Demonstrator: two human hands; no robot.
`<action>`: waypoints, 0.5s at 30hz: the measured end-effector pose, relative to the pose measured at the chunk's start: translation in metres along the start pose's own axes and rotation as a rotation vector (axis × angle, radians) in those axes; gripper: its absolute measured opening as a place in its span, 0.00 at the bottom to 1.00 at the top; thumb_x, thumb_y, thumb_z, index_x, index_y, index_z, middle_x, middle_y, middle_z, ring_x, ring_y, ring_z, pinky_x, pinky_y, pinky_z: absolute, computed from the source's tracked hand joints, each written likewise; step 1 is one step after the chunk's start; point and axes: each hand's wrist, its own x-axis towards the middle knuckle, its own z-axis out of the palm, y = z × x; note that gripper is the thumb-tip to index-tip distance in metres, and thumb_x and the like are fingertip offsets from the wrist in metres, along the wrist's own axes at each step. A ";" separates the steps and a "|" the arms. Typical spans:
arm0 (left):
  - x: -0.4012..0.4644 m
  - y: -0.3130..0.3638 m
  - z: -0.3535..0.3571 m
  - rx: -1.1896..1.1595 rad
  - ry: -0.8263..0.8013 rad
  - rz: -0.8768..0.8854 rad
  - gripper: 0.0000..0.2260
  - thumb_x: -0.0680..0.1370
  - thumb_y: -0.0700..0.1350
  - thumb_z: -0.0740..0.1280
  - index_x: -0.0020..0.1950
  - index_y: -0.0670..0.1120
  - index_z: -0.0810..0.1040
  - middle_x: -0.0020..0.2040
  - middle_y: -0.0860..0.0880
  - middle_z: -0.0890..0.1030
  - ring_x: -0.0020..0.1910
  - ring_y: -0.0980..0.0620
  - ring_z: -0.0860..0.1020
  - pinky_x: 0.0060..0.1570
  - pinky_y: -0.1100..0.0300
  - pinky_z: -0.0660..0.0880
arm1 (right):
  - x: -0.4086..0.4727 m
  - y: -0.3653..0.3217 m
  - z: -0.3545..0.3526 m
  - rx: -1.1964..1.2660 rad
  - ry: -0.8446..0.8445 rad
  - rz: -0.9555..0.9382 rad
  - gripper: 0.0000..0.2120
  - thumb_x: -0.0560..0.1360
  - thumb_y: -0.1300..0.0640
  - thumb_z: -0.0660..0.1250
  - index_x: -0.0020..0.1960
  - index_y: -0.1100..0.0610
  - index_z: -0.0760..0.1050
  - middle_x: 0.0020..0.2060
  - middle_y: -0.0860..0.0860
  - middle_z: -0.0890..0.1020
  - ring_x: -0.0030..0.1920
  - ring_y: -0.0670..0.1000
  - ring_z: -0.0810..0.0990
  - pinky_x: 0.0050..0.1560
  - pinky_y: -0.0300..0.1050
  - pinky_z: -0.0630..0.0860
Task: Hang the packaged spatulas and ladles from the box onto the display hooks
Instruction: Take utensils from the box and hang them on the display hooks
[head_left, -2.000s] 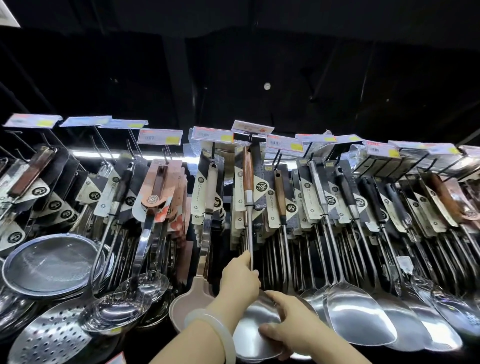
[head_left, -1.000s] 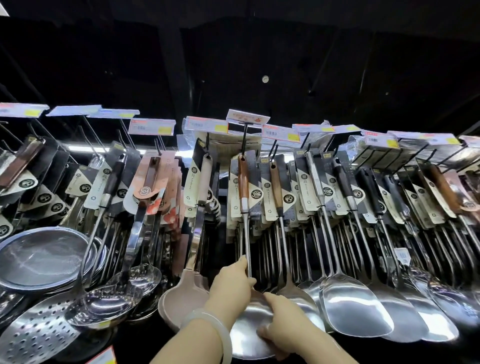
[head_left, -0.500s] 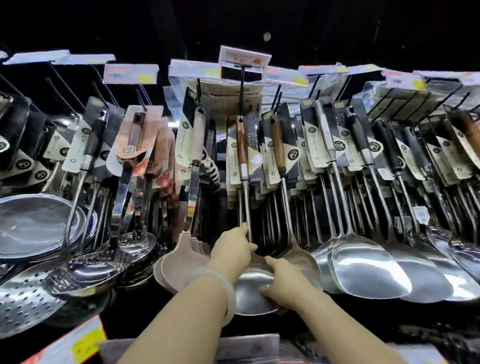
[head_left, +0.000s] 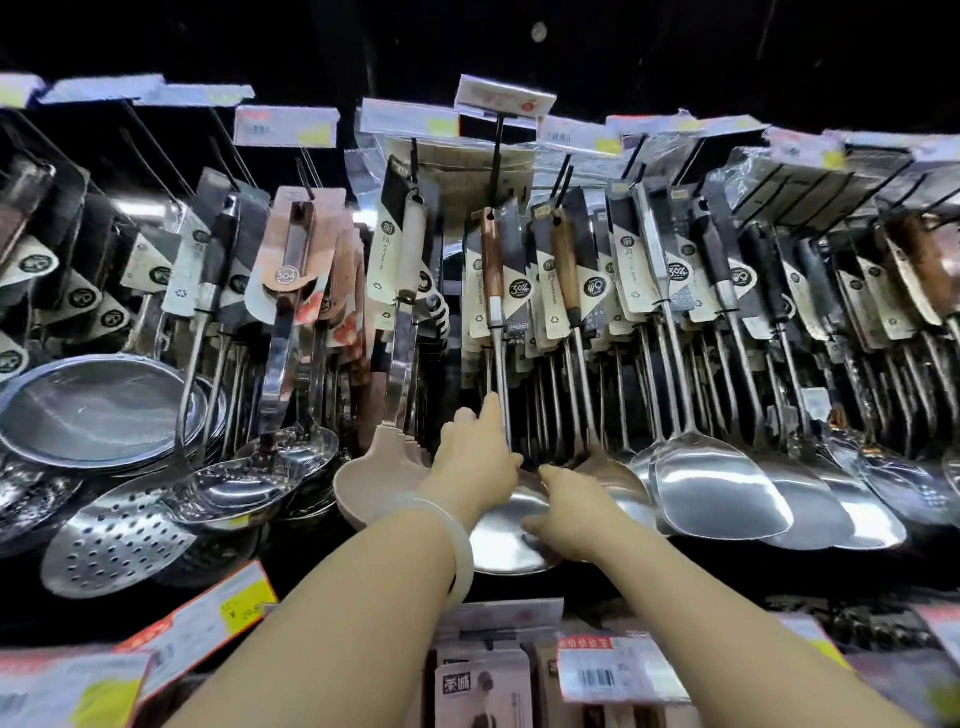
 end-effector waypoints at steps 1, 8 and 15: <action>-0.006 0.001 -0.006 -0.007 -0.004 0.013 0.28 0.77 0.46 0.63 0.73 0.45 0.54 0.68 0.39 0.64 0.66 0.40 0.65 0.63 0.50 0.66 | -0.006 -0.004 -0.006 -0.016 0.013 -0.001 0.22 0.74 0.54 0.67 0.65 0.58 0.67 0.62 0.56 0.76 0.60 0.56 0.75 0.56 0.47 0.73; -0.057 0.013 -0.052 -0.083 -0.035 0.090 0.25 0.77 0.47 0.63 0.72 0.45 0.58 0.68 0.40 0.64 0.67 0.40 0.64 0.65 0.48 0.65 | -0.059 -0.035 -0.050 -0.066 0.034 0.041 0.22 0.74 0.50 0.67 0.63 0.58 0.68 0.59 0.55 0.77 0.57 0.57 0.76 0.57 0.48 0.74; -0.112 0.020 -0.050 -0.148 -0.107 0.185 0.28 0.76 0.49 0.64 0.73 0.45 0.58 0.68 0.37 0.66 0.66 0.37 0.67 0.64 0.48 0.67 | -0.139 -0.051 -0.074 -0.138 0.056 0.071 0.20 0.76 0.54 0.64 0.65 0.61 0.67 0.63 0.58 0.74 0.60 0.58 0.74 0.54 0.46 0.72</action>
